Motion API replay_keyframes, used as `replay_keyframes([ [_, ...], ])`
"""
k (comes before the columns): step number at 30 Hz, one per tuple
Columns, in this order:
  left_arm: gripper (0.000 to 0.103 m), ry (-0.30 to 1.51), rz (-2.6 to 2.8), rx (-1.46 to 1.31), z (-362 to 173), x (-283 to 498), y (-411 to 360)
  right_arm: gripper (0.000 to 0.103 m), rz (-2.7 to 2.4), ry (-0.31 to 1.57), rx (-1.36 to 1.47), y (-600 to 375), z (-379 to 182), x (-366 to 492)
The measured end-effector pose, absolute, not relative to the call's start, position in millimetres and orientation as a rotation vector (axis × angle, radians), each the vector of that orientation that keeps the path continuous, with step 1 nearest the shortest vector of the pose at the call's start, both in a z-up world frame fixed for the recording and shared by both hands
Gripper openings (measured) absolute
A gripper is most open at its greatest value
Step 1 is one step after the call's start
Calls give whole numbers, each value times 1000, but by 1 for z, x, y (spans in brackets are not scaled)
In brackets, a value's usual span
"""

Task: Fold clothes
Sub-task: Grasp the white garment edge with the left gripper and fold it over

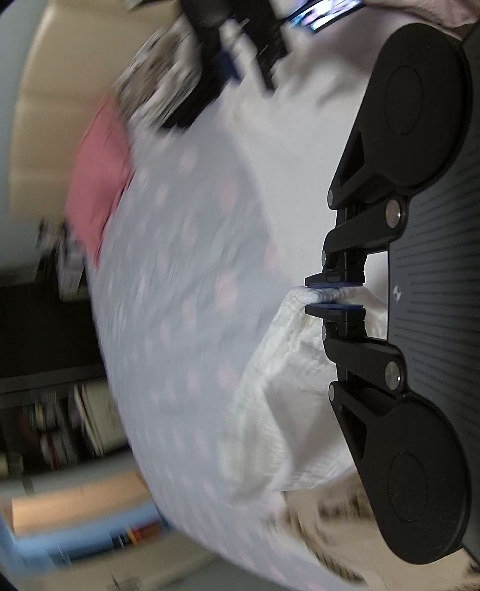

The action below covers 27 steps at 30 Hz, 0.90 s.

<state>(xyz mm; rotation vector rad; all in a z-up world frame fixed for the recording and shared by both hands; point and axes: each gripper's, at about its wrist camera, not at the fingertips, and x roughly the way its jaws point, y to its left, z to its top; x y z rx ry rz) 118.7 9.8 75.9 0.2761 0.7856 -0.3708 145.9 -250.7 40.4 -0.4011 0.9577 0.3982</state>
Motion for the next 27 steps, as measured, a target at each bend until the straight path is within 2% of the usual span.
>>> replay_keyframes([
  [8, 6, 887, -594, 501, -15, 67, -83, 53, 451, 1109, -174, -256, 13, 141],
  [13, 8, 842, -626, 602, -36, 51, -89, 53, 486, 1185, 12, -254, -11, 131],
  [16, 24, 816, -654, 580, -33, 47, -82, 53, 507, 1195, 148, -253, -23, 126],
  [19, 30, 776, -675, 592, -25, 40, -79, 56, 505, 1192, 269, -253, -30, 127],
  [22, 42, 775, -634, 599, -25, 44, -68, 59, 506, 1194, 347, -250, -34, 136],
  [27, 42, 784, -551, 608, -28, 56, -47, 61, 496, 1222, 440, -242, -47, 157],
])
